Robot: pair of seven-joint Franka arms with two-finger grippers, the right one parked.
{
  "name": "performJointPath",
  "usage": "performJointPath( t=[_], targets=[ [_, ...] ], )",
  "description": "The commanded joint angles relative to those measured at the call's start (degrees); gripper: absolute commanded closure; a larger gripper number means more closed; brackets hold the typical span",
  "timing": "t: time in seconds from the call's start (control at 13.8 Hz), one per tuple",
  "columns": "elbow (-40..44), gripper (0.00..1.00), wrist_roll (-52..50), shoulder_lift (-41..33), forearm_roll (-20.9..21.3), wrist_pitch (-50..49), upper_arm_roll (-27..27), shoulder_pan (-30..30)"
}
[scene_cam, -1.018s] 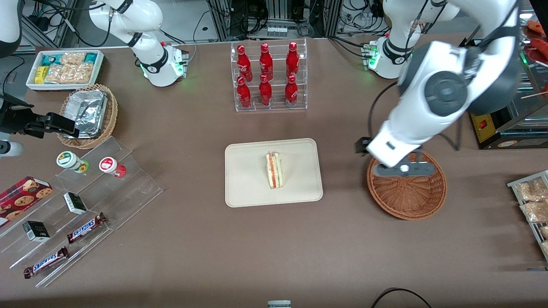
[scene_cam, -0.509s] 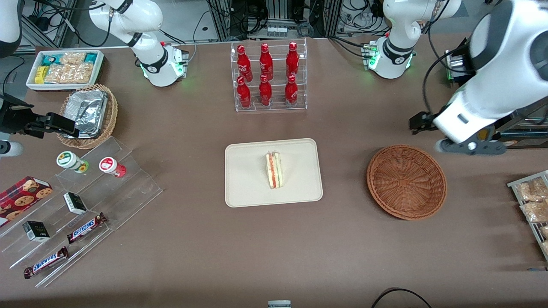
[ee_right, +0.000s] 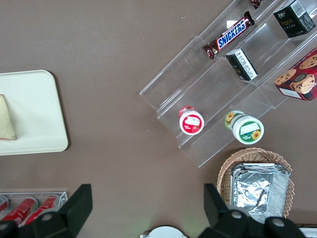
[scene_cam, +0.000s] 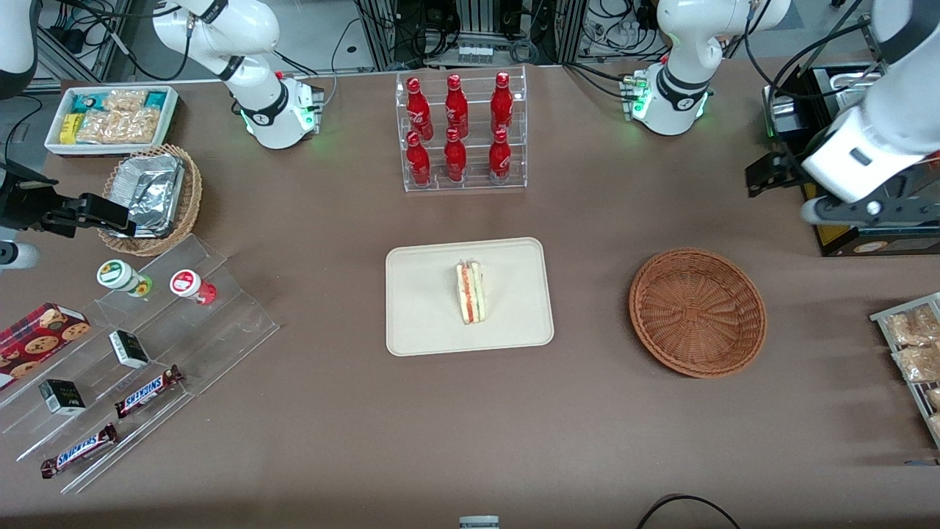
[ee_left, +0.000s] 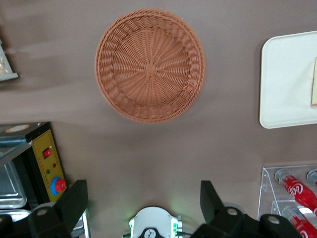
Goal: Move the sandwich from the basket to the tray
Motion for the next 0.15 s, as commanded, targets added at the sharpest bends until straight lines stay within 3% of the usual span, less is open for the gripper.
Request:
performJointPath(
  t=[0.0,0.07],
  targets=[
    [0.1,0.00,2.7,-2.1,-3.3,-1.9,3.5,0.5],
    [0.0,0.00,2.7,-2.1,-3.4,-2.0,3.6,0.5]
  ],
)
